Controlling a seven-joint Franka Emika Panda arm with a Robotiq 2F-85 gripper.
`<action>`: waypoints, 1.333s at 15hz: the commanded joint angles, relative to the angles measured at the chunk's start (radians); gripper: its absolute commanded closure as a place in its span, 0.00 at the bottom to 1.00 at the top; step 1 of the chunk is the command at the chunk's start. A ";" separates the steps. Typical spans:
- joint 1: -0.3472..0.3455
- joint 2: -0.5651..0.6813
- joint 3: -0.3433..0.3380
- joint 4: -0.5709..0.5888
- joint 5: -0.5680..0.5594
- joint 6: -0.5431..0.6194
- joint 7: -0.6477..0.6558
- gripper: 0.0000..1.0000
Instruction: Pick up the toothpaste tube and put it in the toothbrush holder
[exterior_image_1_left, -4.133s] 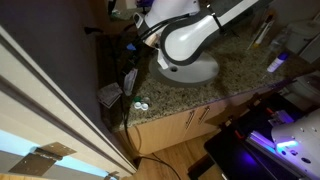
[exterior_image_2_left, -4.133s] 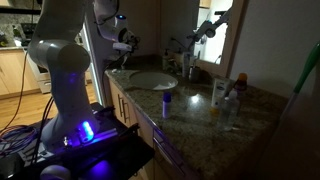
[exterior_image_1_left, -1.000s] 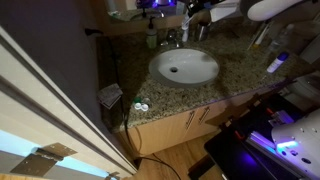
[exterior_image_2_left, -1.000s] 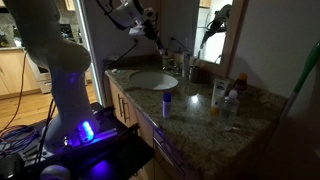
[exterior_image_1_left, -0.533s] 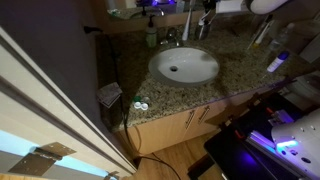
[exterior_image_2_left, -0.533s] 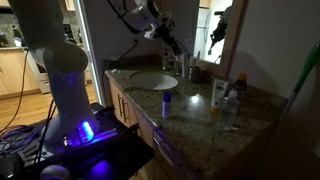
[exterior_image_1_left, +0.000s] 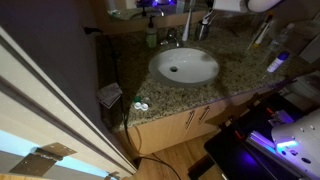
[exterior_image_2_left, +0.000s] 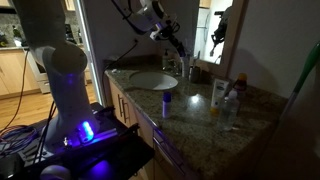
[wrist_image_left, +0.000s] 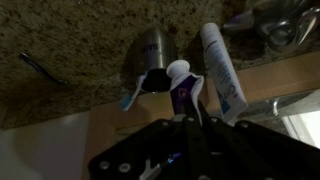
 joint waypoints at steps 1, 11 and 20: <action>-0.019 0.099 -0.020 0.120 -0.035 -0.036 0.151 0.99; 0.024 0.336 -0.050 0.340 -0.068 -0.118 0.345 0.99; 0.041 0.387 -0.022 0.394 -0.025 -0.253 0.340 0.50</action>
